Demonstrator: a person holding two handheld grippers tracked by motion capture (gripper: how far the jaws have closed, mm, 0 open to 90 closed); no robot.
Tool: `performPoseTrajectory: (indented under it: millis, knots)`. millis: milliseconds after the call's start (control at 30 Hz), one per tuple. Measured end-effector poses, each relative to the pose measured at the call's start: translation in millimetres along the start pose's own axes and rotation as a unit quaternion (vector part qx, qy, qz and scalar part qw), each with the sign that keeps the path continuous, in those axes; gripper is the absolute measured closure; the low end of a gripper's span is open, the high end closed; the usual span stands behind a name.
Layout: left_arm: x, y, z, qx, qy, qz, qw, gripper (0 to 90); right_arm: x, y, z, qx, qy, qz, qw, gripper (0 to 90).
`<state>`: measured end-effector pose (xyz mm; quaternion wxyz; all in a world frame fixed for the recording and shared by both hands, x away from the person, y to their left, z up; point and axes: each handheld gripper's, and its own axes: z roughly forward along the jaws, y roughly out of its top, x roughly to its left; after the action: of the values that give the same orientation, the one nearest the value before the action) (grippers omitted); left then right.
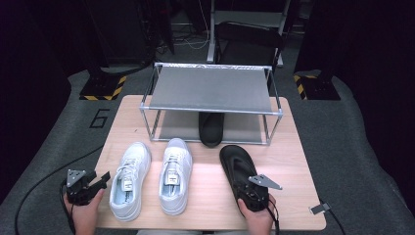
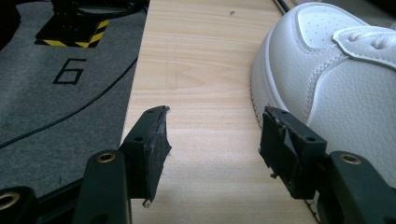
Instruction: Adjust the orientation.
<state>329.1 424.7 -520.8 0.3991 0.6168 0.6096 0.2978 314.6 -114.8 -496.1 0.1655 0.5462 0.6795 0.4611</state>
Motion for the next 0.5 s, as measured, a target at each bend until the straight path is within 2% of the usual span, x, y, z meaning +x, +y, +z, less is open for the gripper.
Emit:
performPoseTrajectory:
  millis: [100,133,233,333,500]
  knots:
    - [0.3,-0.1,-0.7,0.002,-0.001,-0.001,1.0,41.2,-8.7,5.8,-12.1,-0.016,-0.011,-0.002,0.9998,62.6]
    - [0.3,-0.1,-0.6,0.001,-0.001,-0.001,1.0,41.2,-14.0,7.1,-18.6,-0.021,-0.021,0.0,0.9995,59.5]
    - [0.0,0.2,-0.2,0.0,0.0,0.0,1.0,41.2,-27.4,7.1,-27.6,-0.031,-0.032,0.001,0.999,55.4]
    - [-0.9,0.2,-0.1,0.001,-0.001,0.0,1.0,41.2,-41.0,1.6,-32.2,-0.023,-0.056,-0.004,0.9982,52.3]
    - [-1.0,0.1,-0.3,0.004,-0.001,0.002,1.0,41.2,-50.7,-7.0,-29.2,-0.008,-0.065,-0.011,0.9978,51.1]
